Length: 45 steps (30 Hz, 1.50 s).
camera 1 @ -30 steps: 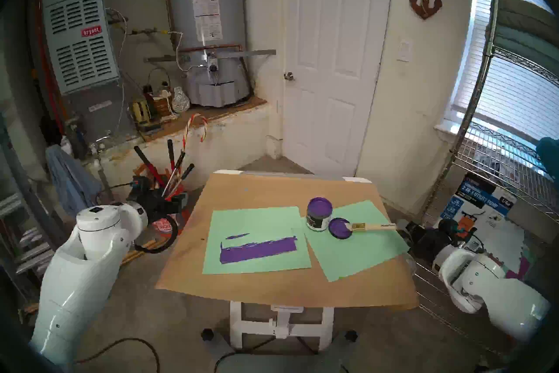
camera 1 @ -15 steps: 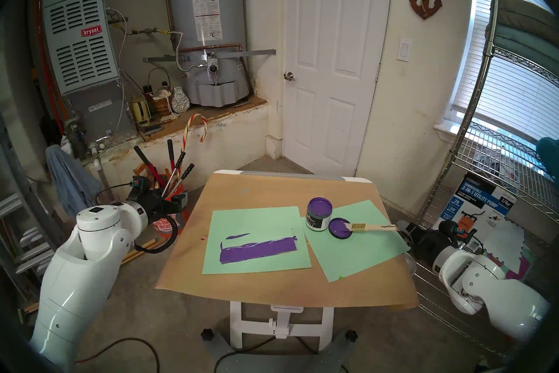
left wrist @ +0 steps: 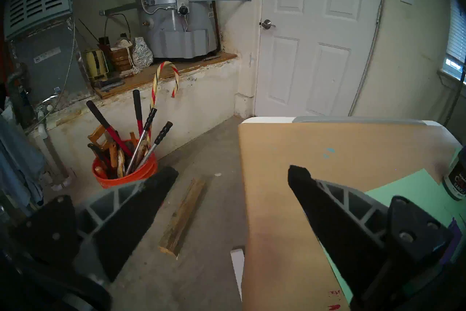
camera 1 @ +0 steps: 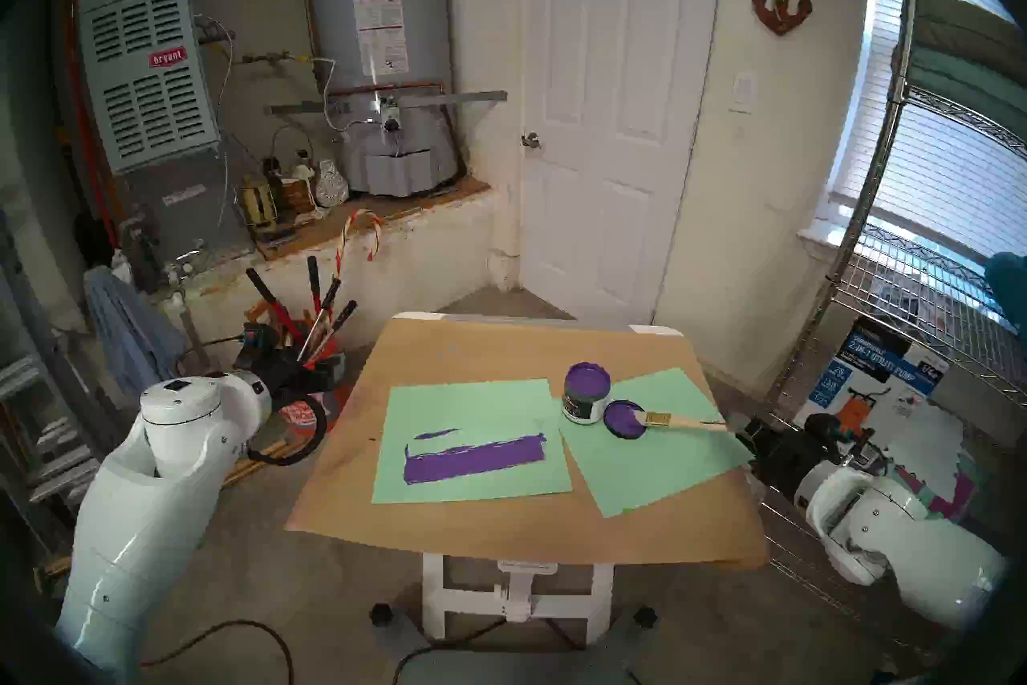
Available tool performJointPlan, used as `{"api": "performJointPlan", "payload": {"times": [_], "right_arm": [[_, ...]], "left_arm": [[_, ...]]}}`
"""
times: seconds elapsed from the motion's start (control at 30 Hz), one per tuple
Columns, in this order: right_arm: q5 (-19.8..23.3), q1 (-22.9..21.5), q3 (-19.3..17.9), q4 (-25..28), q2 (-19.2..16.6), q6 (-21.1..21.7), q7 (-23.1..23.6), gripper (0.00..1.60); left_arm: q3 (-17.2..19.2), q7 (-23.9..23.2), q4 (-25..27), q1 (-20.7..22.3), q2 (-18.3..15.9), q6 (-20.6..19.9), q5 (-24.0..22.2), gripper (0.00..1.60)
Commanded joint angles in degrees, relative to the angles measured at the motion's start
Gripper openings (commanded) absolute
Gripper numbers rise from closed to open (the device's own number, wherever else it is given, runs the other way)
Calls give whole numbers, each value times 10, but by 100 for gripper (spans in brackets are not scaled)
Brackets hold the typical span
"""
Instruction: Pick up brush, dip the brush into paint, and paint the wood
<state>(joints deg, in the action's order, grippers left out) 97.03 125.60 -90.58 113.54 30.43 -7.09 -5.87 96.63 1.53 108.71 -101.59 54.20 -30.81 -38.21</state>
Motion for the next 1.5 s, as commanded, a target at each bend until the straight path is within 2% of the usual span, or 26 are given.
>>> {"api": "performJointPlan", "payload": {"times": [0.0, 0.03, 0.07, 0.2, 0.53, 0.63, 0.77, 0.8, 1.47], "right_arm": [[-2, -9, 7, 2, 4, -1, 6, 77], [-4, -11, 10, 1, 4, -1, 6, 78], [-5, -12, 11, 0, 4, -1, 6, 90], [-6, -14, 14, -1, 4, -2, 4, 101], [-13, -18, 17, -4, 5, -3, 3, 99], [-15, -19, 17, -7, 5, -2, 1, 105], [-15, -14, 12, -8, 4, -1, 2, 144], [-15, -13, 11, -8, 4, -1, 3, 160], [-12, 32, -35, -10, -1, -10, 13, 160]], "left_arm": [[6, 1, 10, 3, -1, 1, -1, 160], [6, 1, 10, 3, -1, 1, -1, 160], [6, 1, 10, 3, -1, 1, -1, 160], [6, 1, 10, 3, -1, 1, -1, 160], [6, 1, 10, 3, -1, 1, -1, 160], [6, 1, 10, 3, -1, 1, -1, 160], [6, 1, 10, 3, -1, 1, -1, 160], [6, 1, 10, 3, -1, 1, -1, 160], [6, 1, 10, 3, -1, 1, -1, 160]]}}
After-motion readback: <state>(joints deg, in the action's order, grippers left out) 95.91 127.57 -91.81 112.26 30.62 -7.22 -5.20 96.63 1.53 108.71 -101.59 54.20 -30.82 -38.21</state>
